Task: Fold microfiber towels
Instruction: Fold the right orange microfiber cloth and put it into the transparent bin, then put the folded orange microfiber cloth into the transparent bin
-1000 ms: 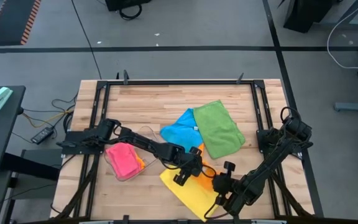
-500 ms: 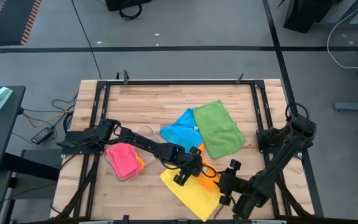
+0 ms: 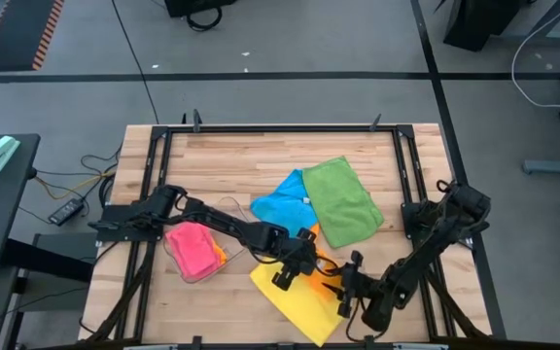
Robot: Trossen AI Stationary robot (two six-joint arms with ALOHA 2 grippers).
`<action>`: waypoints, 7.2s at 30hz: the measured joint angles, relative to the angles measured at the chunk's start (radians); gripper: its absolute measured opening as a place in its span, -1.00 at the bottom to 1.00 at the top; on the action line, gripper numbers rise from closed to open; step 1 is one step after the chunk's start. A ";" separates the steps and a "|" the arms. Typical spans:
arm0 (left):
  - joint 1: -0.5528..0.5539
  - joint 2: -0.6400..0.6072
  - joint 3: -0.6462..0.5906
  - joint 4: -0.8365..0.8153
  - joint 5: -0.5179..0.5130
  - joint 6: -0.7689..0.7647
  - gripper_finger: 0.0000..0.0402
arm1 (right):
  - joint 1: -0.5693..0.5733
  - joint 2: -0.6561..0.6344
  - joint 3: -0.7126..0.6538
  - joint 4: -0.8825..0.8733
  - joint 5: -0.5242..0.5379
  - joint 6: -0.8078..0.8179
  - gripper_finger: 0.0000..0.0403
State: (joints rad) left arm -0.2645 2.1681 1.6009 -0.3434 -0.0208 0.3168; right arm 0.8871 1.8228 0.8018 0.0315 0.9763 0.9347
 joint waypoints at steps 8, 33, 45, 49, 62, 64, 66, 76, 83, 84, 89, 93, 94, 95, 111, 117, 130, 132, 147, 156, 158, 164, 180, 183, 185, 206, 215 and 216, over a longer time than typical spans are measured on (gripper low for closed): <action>-0.004 -0.003 0.000 0.109 0.037 0.006 -0.66 | -0.049 0.000 -0.026 -0.033 -0.122 0.035 -0.11; 0.090 0.066 0.003 0.028 0.008 -0.018 -0.20 | -0.056 -0.013 -0.023 -0.085 -0.320 0.170 -0.16; 0.083 0.061 0.000 0.015 0.013 -0.018 -0.22 | -0.025 -0.218 -0.025 -0.235 -0.348 0.154 -0.16; 0.081 0.048 -0.002 0.000 0.013 -0.014 -0.24 | -0.027 -0.228 -0.005 -0.235 -0.341 0.052 -0.11; 0.064 -0.059 -0.002 -0.039 0.013 0.023 -0.20 | -0.074 -0.080 0.206 -0.443 -0.252 -0.221 -0.06; 0.041 -0.068 0.002 -0.041 0.010 0.047 -0.18 | -0.068 -0.099 0.206 -0.501 -0.251 -0.186 -0.05; 0.006 -0.066 -0.001 -0.060 0.008 0.090 -0.17 | -0.056 -0.124 0.206 -0.556 -0.233 -0.149 -0.05; -0.160 0.001 -0.001 -0.046 -0.300 0.279 0.29 | 0.000 -0.144 0.206 -0.606 -0.023 -0.028 -0.06; -0.212 0.070 0.000 0.030 -0.568 0.415 0.47 | -0.013 -0.144 0.206 -0.575 -0.016 -0.019 -0.06; -0.211 0.073 0.000 0.025 -0.570 0.420 0.46 | -0.015 -0.144 0.206 -0.573 -0.017 -0.018 -0.06; -0.209 0.085 0.000 0.063 -0.665 0.406 0.34 | -0.014 -0.144 0.206 -0.557 -0.020 -0.019 -0.06; -0.200 0.085 0.000 0.071 -0.679 0.405 0.17 | -0.014 -0.144 0.206 -0.543 -0.023 -0.026 -0.06; -0.197 0.085 0.000 0.071 -0.679 0.404 0.12 | -0.014 -0.144 0.206 -0.540 -0.023 -0.026 -0.06; -0.197 0.085 0.000 0.071 -0.679 0.403 0.07 | -0.014 -0.144 0.206 -0.540 -0.024 -0.030 -0.06; -0.140 0.043 0.035 -0.054 -0.406 0.209 -0.85 | -0.017 -0.046 0.252 -0.398 -0.063 -0.090 -0.06; -0.096 0.037 0.148 -0.245 -0.293 0.091 -0.90 | -0.068 0.039 0.342 -0.433 -0.104 -0.138 0.05; -0.077 0.035 0.284 -0.444 -0.241 -0.075 -0.86 | -0.122 0.051 0.403 -0.575 -0.141 -0.070 0.27; -0.071 0.035 0.284 -0.452 -0.230 -0.090 -0.91 | -0.121 0.055 0.403 -0.588 -0.148 -0.065 0.24; -0.038 0.030 0.284 -0.488 -0.164 -0.148 -0.84 | -0.149 0.069 0.372 -0.654 -0.219 0.025 -0.43; -0.068 0.011 0.286 -0.364 -0.164 -0.096 -0.26 | -0.138 0.037 0.372 -0.685 -0.229 0.034 -0.94; -0.068 0.005 0.286 -0.343 -0.164 -0.096 -0.08 | -0.138 0.025 0.372 -0.700 -0.230 0.057 -0.92; -0.069 0.007 0.285 -0.317 -0.173 -0.083 0.29 | -0.128 -0.010 0.372 -0.722 -0.237 0.099 -0.92; -0.085 0.018 0.284 -0.316 -0.183 0.038 -0.03 | -0.104 -0.052 0.379 -0.683 -0.235 0.058 -0.92; -0.085 0.018 0.284 -0.322 -0.161 0.035 -0.18 | -0.099 -0.052 0.382 -0.654 -0.220 0.020 -0.92; -0.085 0.018 0.284 -0.320 -0.149 0.036 -0.27 | -0.099 -0.051 0.382 -0.624 -0.211 -0.016 -0.92; -0.092 -0.154 0.284 -0.788 -0.063 -0.124 -0.91 | -0.052 -0.095 0.382 -0.672 -0.145 -0.003 -0.12; -0.069 -0.271 0.266 -1.086 -0.003 -0.125 -0.92 | -0.040 -0.094 0.378 -0.678 -0.106 0.026 -0.18; -0.069 -0.295 0.248 -1.088 -0.024 -0.125 -0.92 | -0.041 -0.094 0.378 -0.675 -0.105 0.030 -0.18</action>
State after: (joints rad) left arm -0.3340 1.8733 1.8493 -1.4319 -0.0443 0.1917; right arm 0.8459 1.7283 1.1795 -0.6439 0.8710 0.9648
